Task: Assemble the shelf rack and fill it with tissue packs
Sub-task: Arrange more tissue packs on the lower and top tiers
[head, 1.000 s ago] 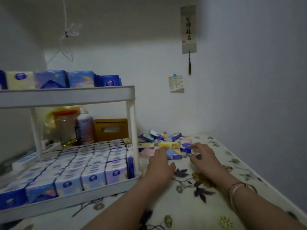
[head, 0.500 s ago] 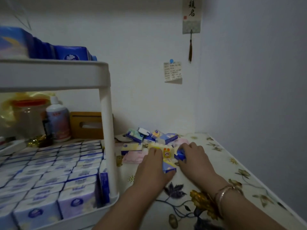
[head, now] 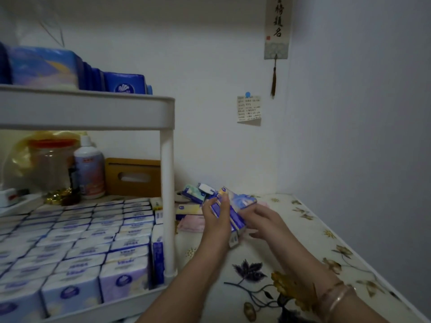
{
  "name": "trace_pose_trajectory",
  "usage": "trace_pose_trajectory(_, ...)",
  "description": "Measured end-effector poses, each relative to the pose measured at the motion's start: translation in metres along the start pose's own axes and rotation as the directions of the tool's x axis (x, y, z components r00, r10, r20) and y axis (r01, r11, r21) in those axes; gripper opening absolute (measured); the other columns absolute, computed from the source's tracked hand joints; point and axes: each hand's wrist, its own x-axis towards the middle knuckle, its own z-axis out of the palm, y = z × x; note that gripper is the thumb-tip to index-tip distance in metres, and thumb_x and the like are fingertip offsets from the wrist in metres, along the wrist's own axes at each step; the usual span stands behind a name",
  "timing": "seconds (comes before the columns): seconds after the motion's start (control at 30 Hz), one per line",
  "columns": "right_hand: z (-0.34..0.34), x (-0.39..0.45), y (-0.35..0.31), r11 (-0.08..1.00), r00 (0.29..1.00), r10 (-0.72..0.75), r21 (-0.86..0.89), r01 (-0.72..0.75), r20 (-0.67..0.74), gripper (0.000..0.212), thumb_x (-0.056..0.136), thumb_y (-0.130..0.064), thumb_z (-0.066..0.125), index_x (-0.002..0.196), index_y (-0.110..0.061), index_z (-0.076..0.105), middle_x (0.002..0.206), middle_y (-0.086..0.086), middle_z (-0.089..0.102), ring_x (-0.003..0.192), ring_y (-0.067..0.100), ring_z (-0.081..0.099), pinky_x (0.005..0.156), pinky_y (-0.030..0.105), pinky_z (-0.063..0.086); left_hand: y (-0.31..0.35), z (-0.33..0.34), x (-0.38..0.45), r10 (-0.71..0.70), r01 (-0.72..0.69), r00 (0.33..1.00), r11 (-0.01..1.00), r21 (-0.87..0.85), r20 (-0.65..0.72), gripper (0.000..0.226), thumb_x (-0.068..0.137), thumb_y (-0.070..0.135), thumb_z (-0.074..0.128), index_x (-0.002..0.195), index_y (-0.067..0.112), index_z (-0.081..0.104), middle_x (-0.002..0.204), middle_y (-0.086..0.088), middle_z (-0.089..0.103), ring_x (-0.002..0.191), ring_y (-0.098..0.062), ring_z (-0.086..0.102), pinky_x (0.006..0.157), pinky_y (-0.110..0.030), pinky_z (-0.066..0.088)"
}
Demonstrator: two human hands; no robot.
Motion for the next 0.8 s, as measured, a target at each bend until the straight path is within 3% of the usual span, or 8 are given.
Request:
trace_pose_trajectory(0.07,0.006,0.0,0.004,0.998,0.998,-0.059,-0.033,0.057,-0.033,0.023,0.092,-0.021,0.056,0.076,-0.014,0.072,0.086,-0.001,0.073,0.081,0.005,0.065,0.07,0.018,0.048,-0.002,-0.002,-0.001,0.047,-0.047,0.998,0.999,-0.001,0.046,0.049,0.083,0.048,0.065,0.122,0.028,0.042,0.116,-0.006,0.066,0.104,-0.025,0.066,0.095,-0.05,0.05)
trace_pose_trajectory(0.2,0.0,0.038,0.02,0.939,0.951,-0.214,-0.316,0.137,-0.224,0.017,0.088,-0.02,0.057,0.082,-0.017,0.072,0.098,0.003,0.068,0.095,0.02,0.061,0.077,0.033,0.05,-0.007,-0.011,0.008,0.217,-0.212,0.975,0.973,0.093,-0.049,0.024,0.091,0.034,0.06,0.111,0.032,0.047,0.105,0.005,0.066,0.095,-0.015,0.064,0.08,-0.026,0.052)
trace_pose_trajectory(0.33,-0.007,0.089,0.035,0.703,0.981,-0.19,-0.693,0.158,0.032,0.06,0.084,-0.031,0.063,0.14,-0.022,0.044,0.147,0.004,0.042,0.134,0.027,0.038,0.109,0.036,0.033,-0.006,-0.016,0.012,0.38,-0.348,0.909,0.918,0.192,-0.171,0.024,0.09,0.04,0.059,0.1,0.05,0.04,0.112,0.004,0.06,0.102,-0.013,0.06,0.086,-0.029,0.051)
trace_pose_trajectory(0.43,-0.002,0.105,0.04,0.557,0.983,-0.114,-0.81,0.186,0.147,0.072,0.072,-0.062,0.047,0.135,-0.028,0.048,0.136,-0.001,0.052,0.129,0.028,0.045,0.102,0.035,0.038,-0.009,-0.02,0.016,0.354,-0.311,0.906,0.929,0.201,-0.231,0.031,0.091,0.038,0.057,0.112,0.042,0.035,0.123,-0.003,0.053,0.105,-0.018,0.059,0.09,-0.037,0.052)
trace_pose_trajectory(0.5,0.0,0.104,0.042,0.485,0.976,-0.157,-0.848,0.212,0.154,0.057,0.076,-0.053,0.053,0.127,-0.025,0.054,0.121,0.002,0.06,0.112,0.025,0.055,0.09,0.033,0.044,-0.01,-0.021,0.017,0.351,-0.305,0.907,0.928,0.212,-0.233,0.035,0.092,0.034,0.058,0.116,0.039,0.033,0.125,-0.005,0.05,0.103,-0.018,0.059,0.09,-0.04,0.053)
trace_pose_trajectory(0.6,-0.005,0.094,0.036,0.635,0.976,-0.206,-0.751,0.182,0.062,0.023,0.087,-0.036,0.06,0.106,-0.023,0.061,0.099,0.003,0.066,0.092,0.023,0.061,0.074,0.031,0.047,-0.012,-0.02,0.015,0.385,-0.333,0.904,0.907,0.259,-0.185,0.04,0.09,0.031,0.061,0.119,0.038,0.035,0.125,-0.005,0.048,0.099,-0.012,0.059,0.087,-0.036,0.054)
trace_pose_trajectory(0.67,-0.012,0.083,0.023,0.76,0.978,-0.206,-0.636,0.135,-0.039,0.025,0.093,-0.04,0.053,0.091,-0.017,0.06,0.086,0.004,0.065,0.079,0.022,0.061,0.065,0.03,0.044,-0.011,-0.018,0.01,0.399,-0.345,0.907,0.887,0.307,-0.134,0.046,0.088,0.03,0.065,0.124,0.036,0.037,0.125,-0.001,0.046,0.099,-0.008,0.058,0.082,-0.026,0.051)
trace_pose_trajectory(0.8,-0.022,0.056,-0.016,0.942,0.986,-0.147,-0.316,0.114,-0.084,0.018,0.094,-0.031,0.056,0.097,-0.013,0.053,0.094,0.007,0.064,0.086,0.023,0.062,0.072,0.034,0.049,-0.006,-0.008,-0.005,0.44,-0.4,0.898,0.83,0.388,-0.017,0.056,0.086,0.028,0.069,0.129,0.042,0.037,0.129,0.011,0.038,0.108,-0.007,0.056,0.087,-0.023,0.051)
